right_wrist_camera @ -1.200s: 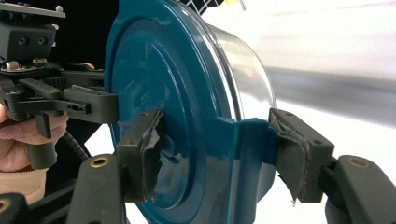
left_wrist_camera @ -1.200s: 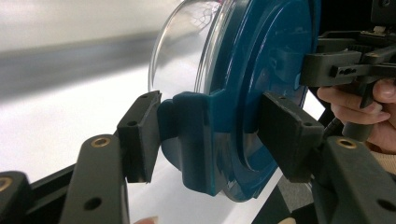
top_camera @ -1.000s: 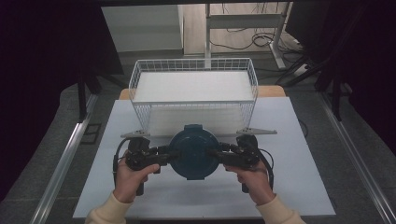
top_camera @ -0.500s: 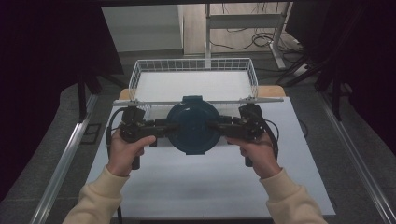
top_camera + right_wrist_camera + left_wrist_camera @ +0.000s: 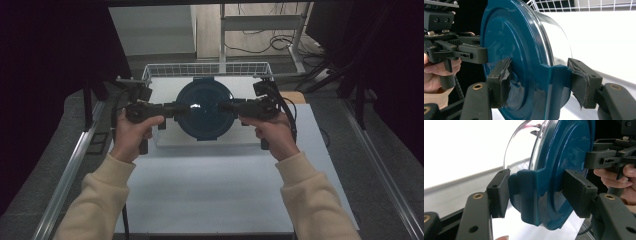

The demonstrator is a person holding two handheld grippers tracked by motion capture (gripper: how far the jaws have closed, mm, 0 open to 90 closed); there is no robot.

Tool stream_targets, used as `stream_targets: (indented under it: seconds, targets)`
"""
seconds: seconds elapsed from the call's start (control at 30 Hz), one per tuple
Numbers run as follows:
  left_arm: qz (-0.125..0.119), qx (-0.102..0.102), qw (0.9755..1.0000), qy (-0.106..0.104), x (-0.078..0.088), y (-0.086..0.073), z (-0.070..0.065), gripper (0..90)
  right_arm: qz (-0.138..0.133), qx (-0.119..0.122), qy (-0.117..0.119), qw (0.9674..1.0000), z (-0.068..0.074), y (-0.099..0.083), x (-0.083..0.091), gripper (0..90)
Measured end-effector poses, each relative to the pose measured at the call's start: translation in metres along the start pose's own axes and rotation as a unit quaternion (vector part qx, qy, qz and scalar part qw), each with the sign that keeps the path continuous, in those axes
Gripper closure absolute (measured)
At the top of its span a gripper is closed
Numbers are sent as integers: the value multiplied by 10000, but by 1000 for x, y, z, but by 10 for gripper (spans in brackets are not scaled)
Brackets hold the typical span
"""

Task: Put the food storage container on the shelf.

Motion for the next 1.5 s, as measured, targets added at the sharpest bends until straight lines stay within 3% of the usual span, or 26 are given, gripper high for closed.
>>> stream_targets:
  seconds: [0.13, 0.23, 0.37, 0.43, 0.47, 0.5, 0.53, 0.6, 0.63, 0.67, 0.8, 0.87, 0.97, 1.07, 1.13, 1.17, 1.2, 1.23, 1.27, 1.3, 1.33, 1.37, 1.4, 1.43, 1.5]
  targets:
    - [32, 57, 10000, -61, -6, 24, 16, 412, 68, -60, 1, 10000, -11, 25, -11, 375]
    - [81, 109, 9999, -107, -12, 32, 25, 414, 114, -97, -25, 9999, -17, 34, -16, 375]
    - [210, 412, 9988, -168, -30, 44, 49, 413, 269, -334, -76, 9991, -38, 44, -34, 375]
    - [243, 465, 9985, -168, -33, 45, 53, 412, 301, -380, -71, 9988, -43, 45, -37, 375]
    - [183, 648, 9973, -298, -37, 48, 60, 414, 327, -584, -31, 9978, -51, 45, -43, 373]
    - [183, 648, 9973, -298, -37, 48, 60, 419, 327, -584, -31, 9978, -51, 45, -43, 373]
    - [149, 713, 9968, -340, -38, 49, 63, 421, 303, -854, 67, 9959, -60, 46, -47, 370]
    - [131, 859, 9954, -397, -44, 53, 70, 418, 326, -1119, 150, 9931, -68, 47, -51, 366]
    - [131, 859, 9954, -397, -44, 53, 70, 413, 326, -1119, 150, 9931, -68, 47, -51, 366]
    - [138, 1071, 9931, -456, -49, 54, 77, 406, 360, -1370, 166, 9898, -75, 48, -56, 360]
    - [84, 1423, 9880, -594, -56, 55, 88, 387, 369, -1654, 111, 9855, -82, 49, -62, 357]
    - [46, 1619, 9846, -657, -62, 55, 96, 368, 352, -1944, 74, 9803, -89, 49, -69, 356]
    - [-14, 1691, 9831, -704, -65, 55, 100, 357, 312, -2040, 54, 9785, -92, 49, -72, 357]
    - [-118, 1659, 9837, -678, -67, 55, 101, 355, 218, -2061, 15, 9783, -93, 49, -74, 356]
    - [-218, 1452, 9877, -536, -65, 54, 98, 340, 128, -1993, -111, 9798, -90, 48, -72, 328]
    - [-218, 1452, 9877, -536, -65, 54, 98, 318, 128, -1993, -111, 9798, -90, 48, -72, 328]
    - [-301, 1322, 9902, -345, -62, 54, 95, 287, -135, -1731, -359, 9841, -84, 50, -65, 256]
    - [-367, 1212, 9917, -208, -58, 54, 92, 287, -135, -1731, -359, 9841, -84, 50, -65, 256]
    - [-448, 977, 9942, -65, -47, 52, 83, 223, -343, -1406, -552, 9879, -75, 51, -55, 186]
    - [-448, 977, 9942, -65, -47, 52, 83, 206, -343, -1406, -552, 9879, -75, 51, -55, 186]
    - [-465, 821, 9955, 72, -41, 50, 77, 206, -410, -1198, -687, 9896, -69, 50, -48, 165]
    - [-497, 688, 9962, 178, -34, 45, 70, 200, -455, -959, -782, 9913, -64, 48, -41, 155]
    - [-461, 367, 9978, 288, -22, 32, 57, 193, -538, -552, -885, 9931, -55, 39, -26, 157]
    - [-461, 367, 9978, 288, -22, 32, 57, 189, -575, -404, -884, 9936, -52, 32, -19, 157]
    - [-422, 124, 9984, 366, -12, 13, 45, 188, -588, -300, -834, 9943, -49, 25, -12, 157]
Point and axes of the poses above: each handheld gripper's, and its own axes: x roughly backward along the jaws, y roughly out of its top, z roughly to its left, the point moved 2 cm from there along -x, roughly forward along the jaws, and after that the axes turned 6 degrees about -y, right-handed, at the moved point
